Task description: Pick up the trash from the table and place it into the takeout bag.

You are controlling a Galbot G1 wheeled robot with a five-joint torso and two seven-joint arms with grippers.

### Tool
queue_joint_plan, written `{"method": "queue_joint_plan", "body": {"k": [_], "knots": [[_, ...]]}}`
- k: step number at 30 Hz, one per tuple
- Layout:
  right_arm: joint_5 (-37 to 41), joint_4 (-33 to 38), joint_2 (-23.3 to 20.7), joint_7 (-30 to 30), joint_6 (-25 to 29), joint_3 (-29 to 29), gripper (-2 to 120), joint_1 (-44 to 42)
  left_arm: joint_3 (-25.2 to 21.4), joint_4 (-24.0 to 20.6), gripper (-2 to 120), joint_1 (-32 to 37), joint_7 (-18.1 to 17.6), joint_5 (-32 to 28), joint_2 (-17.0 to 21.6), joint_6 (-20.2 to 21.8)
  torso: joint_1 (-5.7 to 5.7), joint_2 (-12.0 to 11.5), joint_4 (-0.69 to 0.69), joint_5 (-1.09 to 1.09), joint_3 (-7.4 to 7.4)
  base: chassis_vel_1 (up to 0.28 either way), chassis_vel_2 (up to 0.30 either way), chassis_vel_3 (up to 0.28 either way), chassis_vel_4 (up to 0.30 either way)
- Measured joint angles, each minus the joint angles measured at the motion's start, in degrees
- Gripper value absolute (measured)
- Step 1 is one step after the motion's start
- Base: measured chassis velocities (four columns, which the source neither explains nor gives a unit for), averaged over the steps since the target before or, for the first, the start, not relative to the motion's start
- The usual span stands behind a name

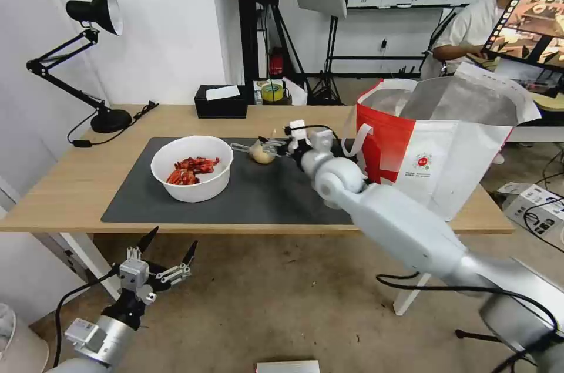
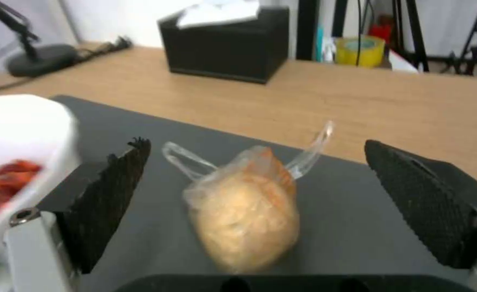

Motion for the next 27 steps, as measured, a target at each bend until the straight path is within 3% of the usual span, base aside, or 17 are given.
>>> {"method": "queue_joint_plan", "body": {"k": [5, 13, 27], "knots": [[-1.21, -7.13, 4.16, -1.39, -0.58, -0.28, 100, 1.75, 0.02, 0.31, 100, 0.07, -0.01, 0.00, -0.28, 0.01, 0.00, 0.00, 0.00, 0.00, 0.00, 0.000, 0.000, 0.000, 0.000], [-3.85, -12.76, 7.84, -4.38, -2.06, -0.74, 100, 2.69, 0.15, 0.51, 100, 0.01, 0.04, -0.13, -0.58, 0.00, -0.01, 0.01, 0.00, 0.00, 0.00, 0.000, 0.000, 0.000, 0.000], [-7.04, -19.46, 10.68, -8.54, -3.08, -2.09, 100, 4.11, -0.10, 0.63, 100, 0.04, 0.27, -0.30, -0.97, -0.26, -0.01, 0.00, 0.00, 0.01, -0.01, 0.000, 0.000, 0.000, 0.000]]}}
